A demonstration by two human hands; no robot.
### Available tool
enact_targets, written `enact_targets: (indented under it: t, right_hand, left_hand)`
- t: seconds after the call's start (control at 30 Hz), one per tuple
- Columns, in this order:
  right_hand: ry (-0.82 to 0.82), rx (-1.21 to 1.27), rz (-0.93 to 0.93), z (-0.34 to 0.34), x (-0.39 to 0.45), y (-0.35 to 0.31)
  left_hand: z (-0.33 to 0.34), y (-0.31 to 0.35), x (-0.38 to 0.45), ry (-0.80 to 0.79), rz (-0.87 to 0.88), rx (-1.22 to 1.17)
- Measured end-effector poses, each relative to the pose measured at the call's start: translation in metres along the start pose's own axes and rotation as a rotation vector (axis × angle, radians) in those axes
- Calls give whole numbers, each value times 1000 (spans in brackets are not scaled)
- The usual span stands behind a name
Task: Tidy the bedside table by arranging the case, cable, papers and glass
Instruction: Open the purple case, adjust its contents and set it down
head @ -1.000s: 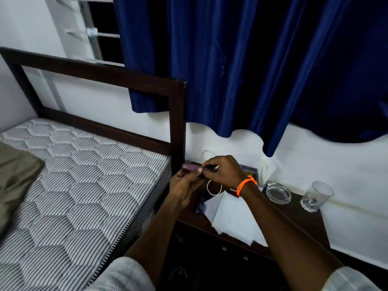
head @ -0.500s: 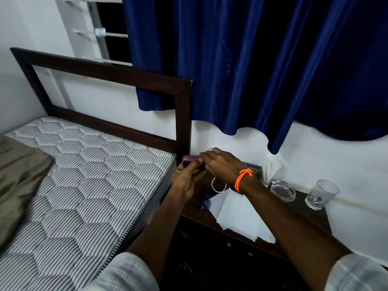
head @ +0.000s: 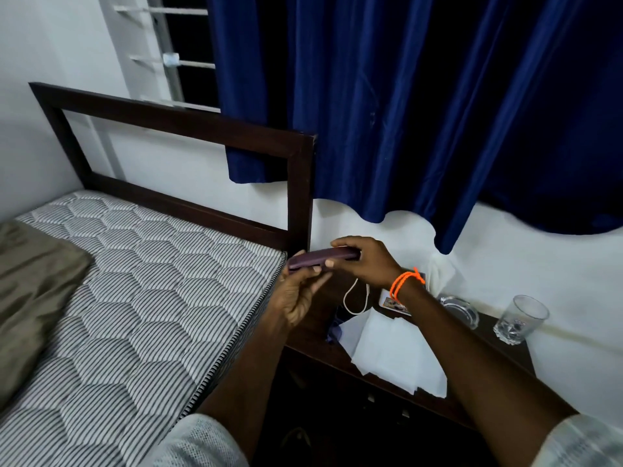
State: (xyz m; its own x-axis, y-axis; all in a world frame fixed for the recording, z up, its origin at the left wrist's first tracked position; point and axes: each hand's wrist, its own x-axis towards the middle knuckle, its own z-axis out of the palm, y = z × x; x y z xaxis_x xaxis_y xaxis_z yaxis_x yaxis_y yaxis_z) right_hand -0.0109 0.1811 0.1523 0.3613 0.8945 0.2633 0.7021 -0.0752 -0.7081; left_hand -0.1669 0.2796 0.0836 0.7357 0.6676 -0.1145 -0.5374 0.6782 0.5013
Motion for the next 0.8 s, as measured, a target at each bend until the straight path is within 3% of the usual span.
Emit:
enact_targets:
  t: [0.23, 0.47, 0.6, 0.8]
  right_hand:
    - [12, 174, 69, 0, -3, 11]
    - [85, 334, 170, 6, -2, 16]
    - [91, 415, 214, 9, -6, 22]
    - [166, 413, 111, 19, -9, 30]
  left_hand:
    - [-5, 6, -1, -61, -54, 111]
    - [-14, 12, -9, -239, -143, 181]
    - [-17, 18, -8, -150, -191, 181]
    - [-16, 23, -4, -21, -180, 148]
